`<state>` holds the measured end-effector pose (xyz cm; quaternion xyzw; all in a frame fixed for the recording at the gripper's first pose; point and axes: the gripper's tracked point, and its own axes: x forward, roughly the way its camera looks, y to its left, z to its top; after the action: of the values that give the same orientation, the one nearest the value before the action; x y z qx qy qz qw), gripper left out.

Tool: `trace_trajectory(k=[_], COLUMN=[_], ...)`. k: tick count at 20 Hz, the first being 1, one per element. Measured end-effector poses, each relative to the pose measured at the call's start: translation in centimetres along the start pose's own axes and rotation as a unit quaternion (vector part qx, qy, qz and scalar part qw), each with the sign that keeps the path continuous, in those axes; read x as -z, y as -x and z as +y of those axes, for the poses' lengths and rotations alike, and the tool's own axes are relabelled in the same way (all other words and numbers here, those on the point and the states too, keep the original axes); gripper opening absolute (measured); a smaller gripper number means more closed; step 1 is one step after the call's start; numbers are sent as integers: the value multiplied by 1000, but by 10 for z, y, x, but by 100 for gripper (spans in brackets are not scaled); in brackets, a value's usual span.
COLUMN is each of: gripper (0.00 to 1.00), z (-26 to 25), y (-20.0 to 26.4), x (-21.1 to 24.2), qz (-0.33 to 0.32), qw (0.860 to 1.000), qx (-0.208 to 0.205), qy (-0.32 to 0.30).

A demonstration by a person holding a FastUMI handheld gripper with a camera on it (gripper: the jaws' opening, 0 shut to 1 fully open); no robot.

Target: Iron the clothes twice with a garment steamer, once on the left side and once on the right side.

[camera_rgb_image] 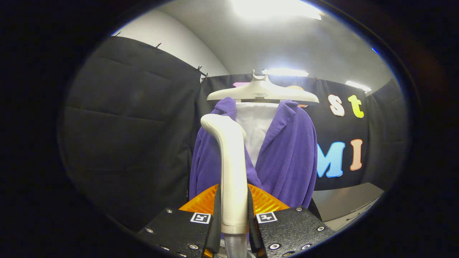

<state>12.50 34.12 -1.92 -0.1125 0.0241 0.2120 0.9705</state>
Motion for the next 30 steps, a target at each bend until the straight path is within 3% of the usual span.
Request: trace_trajectory(k=[20, 30], gripper=[32, 32], z=[-5, -3], y=[15, 34], x=[106, 191], qz=[76, 154], qw=[995, 986], qx=[0, -11], qy=[60, 68])
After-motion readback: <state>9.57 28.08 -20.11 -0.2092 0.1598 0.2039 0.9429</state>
